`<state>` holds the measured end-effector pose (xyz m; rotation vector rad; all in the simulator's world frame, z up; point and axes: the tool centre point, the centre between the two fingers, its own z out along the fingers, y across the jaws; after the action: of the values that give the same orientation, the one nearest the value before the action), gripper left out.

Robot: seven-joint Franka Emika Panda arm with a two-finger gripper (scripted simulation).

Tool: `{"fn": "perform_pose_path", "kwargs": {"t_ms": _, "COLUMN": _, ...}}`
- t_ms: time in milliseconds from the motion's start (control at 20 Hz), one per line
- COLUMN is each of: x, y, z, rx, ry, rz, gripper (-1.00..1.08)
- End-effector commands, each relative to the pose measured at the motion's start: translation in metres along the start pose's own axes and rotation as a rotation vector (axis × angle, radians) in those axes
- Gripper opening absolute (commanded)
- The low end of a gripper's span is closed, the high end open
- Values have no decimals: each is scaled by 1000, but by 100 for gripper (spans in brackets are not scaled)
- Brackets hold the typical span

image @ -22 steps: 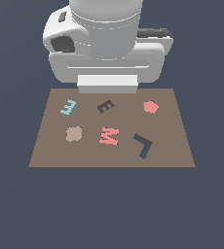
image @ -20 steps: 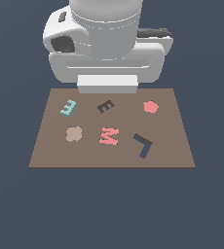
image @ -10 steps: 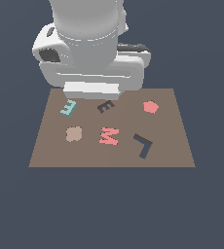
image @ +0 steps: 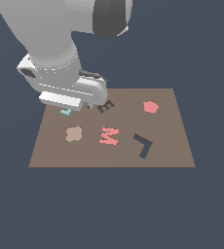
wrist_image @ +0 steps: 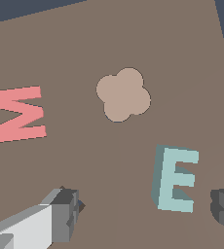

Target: Insert a designated object into the corresponding slot on a board.

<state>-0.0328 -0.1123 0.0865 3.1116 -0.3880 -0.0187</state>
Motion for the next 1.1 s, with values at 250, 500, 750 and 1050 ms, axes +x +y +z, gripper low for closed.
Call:
{"fn": "perform_pose_path", "kwargs": {"t_ms": 250, "x": -5, "y": 36, "z": 32, "rx": 4, "ry": 10, "rz": 93, "gripper": 100}}
{"fn": "perform_pose_path", "kwargs": {"t_ms": 500, "x": -5, "y": 41, "z": 37, "rx": 7, "ry": 11, "rz": 106, "gripper": 100}}
{"fn": "perform_pose_path", "kwargs": {"t_ms": 750, "x": -5, "y": 41, "z": 42, "rx": 6, "ry": 10, "rz": 105, "gripper": 100}}
{"fn": "perform_pose_path", "kwargs": {"t_ms": 1050, "x": -5, "y": 41, "z": 57, "rx": 8, "ry": 11, "rz": 106, "gripper": 100}}
